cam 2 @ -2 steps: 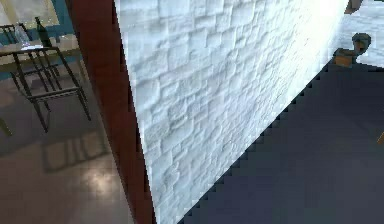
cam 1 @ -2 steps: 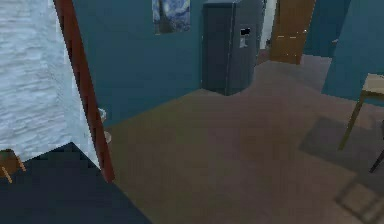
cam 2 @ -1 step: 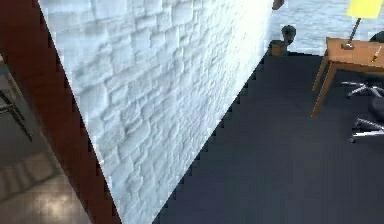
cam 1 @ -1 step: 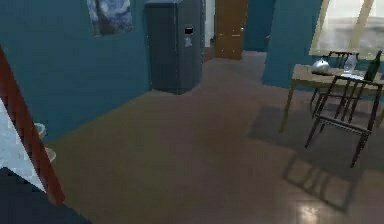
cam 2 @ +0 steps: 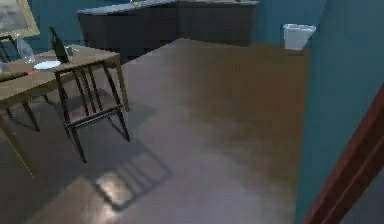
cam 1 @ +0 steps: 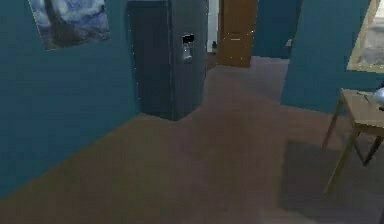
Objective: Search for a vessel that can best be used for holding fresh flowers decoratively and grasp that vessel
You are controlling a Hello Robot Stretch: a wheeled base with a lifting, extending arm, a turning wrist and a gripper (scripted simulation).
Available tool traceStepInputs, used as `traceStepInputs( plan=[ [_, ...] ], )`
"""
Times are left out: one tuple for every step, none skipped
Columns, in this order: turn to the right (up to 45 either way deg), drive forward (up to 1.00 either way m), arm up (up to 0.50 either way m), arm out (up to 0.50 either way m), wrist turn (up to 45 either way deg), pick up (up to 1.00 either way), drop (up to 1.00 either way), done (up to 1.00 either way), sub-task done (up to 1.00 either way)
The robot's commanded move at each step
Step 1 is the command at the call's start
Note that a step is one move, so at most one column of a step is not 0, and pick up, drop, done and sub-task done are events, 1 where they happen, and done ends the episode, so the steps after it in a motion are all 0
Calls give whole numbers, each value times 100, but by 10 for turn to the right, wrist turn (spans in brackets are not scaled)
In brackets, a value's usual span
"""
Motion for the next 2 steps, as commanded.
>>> traceStepInputs(
  plan=[
    [450,0,0,0,0,0,0,0,0],
    [240,0,0,0,0,0,0,0,0]
  ],
)
